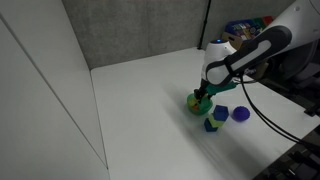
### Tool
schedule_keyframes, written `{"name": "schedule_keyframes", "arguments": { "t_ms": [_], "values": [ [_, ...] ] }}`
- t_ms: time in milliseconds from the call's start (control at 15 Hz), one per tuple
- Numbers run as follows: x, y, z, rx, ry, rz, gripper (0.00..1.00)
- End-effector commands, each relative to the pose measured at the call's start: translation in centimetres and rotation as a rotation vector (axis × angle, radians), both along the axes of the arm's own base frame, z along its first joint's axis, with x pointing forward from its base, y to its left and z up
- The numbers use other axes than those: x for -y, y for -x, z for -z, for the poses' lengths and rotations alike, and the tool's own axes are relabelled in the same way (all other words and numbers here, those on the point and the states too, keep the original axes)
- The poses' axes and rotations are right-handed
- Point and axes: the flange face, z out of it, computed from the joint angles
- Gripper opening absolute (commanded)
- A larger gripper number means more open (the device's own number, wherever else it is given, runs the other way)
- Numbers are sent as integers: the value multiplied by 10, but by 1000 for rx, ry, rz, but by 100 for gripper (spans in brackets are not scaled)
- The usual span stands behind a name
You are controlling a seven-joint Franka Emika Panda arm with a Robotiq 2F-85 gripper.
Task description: Pick up the green block and put it on the table
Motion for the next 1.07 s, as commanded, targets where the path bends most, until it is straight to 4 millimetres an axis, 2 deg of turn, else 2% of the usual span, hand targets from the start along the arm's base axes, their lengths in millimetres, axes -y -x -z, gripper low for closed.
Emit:
{"name": "schedule_keyframes", "arguments": {
  "t_ms": [0,267,400,533,733,1000],
  "values": [
    [-6,-5,-51,20,-28,11,31],
    [-5,-4,-111,20,-94,22,31],
    [6,-1,-136,16,-103,48,31],
    [26,4,-152,9,-92,86,31],
    [68,15,-158,-18,-73,153,31],
    [137,43,-137,-81,-41,256,31]
  ]
}}
